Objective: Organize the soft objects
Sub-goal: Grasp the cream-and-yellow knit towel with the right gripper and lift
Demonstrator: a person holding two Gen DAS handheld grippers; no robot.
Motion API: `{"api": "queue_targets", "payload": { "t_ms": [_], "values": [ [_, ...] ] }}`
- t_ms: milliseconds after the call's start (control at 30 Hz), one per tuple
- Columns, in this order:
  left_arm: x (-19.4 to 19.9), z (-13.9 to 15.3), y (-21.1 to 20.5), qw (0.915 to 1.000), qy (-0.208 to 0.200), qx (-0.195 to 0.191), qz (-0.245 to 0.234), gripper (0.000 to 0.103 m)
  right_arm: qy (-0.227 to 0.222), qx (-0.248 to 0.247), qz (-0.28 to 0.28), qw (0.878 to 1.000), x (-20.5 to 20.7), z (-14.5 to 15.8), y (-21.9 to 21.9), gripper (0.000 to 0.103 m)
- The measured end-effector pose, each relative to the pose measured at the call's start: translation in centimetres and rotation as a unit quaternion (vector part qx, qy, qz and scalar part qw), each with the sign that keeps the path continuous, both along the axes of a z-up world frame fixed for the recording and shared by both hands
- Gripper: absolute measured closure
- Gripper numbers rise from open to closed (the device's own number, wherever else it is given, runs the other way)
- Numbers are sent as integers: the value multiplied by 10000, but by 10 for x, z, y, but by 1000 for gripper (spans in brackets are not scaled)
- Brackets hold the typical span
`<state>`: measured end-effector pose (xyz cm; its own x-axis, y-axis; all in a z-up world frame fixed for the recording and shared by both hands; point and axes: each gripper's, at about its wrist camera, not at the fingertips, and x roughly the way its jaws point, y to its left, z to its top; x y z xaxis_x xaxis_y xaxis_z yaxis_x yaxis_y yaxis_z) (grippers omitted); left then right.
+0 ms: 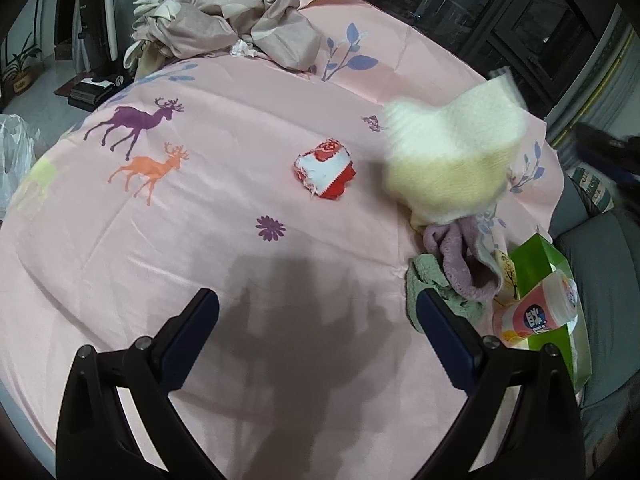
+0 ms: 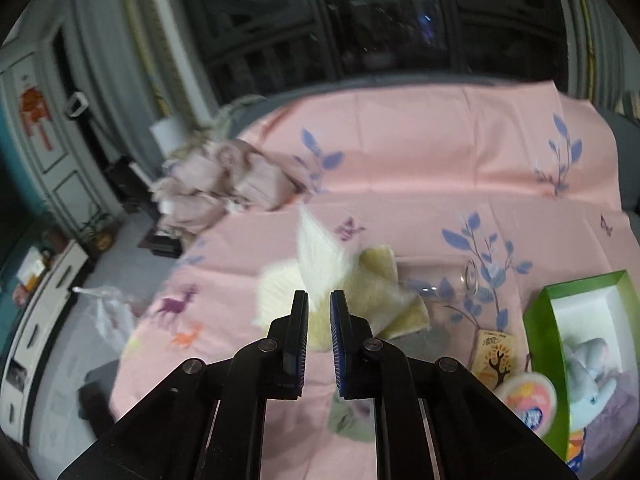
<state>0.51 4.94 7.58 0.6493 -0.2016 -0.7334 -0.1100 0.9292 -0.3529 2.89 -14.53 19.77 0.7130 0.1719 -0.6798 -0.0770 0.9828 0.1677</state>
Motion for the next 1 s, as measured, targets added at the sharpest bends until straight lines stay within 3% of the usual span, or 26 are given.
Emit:
{"api": "queue_targets", "payload": {
  "t_ms": [133, 267, 300, 367, 400, 433, 700, 800, 867, 933, 1000],
  "values": [
    [-1, 0, -1, 10000, -2, 41, 13, 5, -209, -47, 250, 9995, -25, 10, 5, 91],
    [0, -4, -1, 9999, 95, 61, 27, 5, 69, -156, 125, 9998, -15, 0, 5, 90],
    [0, -4, -1, 9999, 112, 83, 32, 5, 170, -203, 97, 9996, -11, -3, 6, 83],
    [0, -4, 0, 9999, 118, 97, 49, 5, 388, -268, 73, 9989, 5, -14, 9, 49],
    [1, -4, 1, 9999, 121, 92, 62, 4, 436, -249, 48, 9987, 9, -19, 9, 23],
    [1, -5, 2, 9999, 131, 80, 78, 4, 498, -205, 4, 9986, 15, -25, 10, 15],
    [5, -9, 8, 9994, 306, -4, 169, 4, 1661, -558, -125, 9845, 84, -102, 31, 15],
    [6, -10, 8, 9994, 318, 21, 147, 4, 1900, -795, -108, 9785, 99, -128, 39, 16],
    [6, -11, 8, 9993, 342, 49, 163, 4, 2047, -727, -203, 9759, 105, -145, 37, 25],
    [6, -11, 9, 9992, 338, 40, 207, 4, 2150, -450, -289, 9751, 106, -154, 29, 58],
    [5, -9, 9, 9994, 264, 18, 209, 4, 2103, -367, -306, 9765, 106, -152, 22, 73]
  ]
}}
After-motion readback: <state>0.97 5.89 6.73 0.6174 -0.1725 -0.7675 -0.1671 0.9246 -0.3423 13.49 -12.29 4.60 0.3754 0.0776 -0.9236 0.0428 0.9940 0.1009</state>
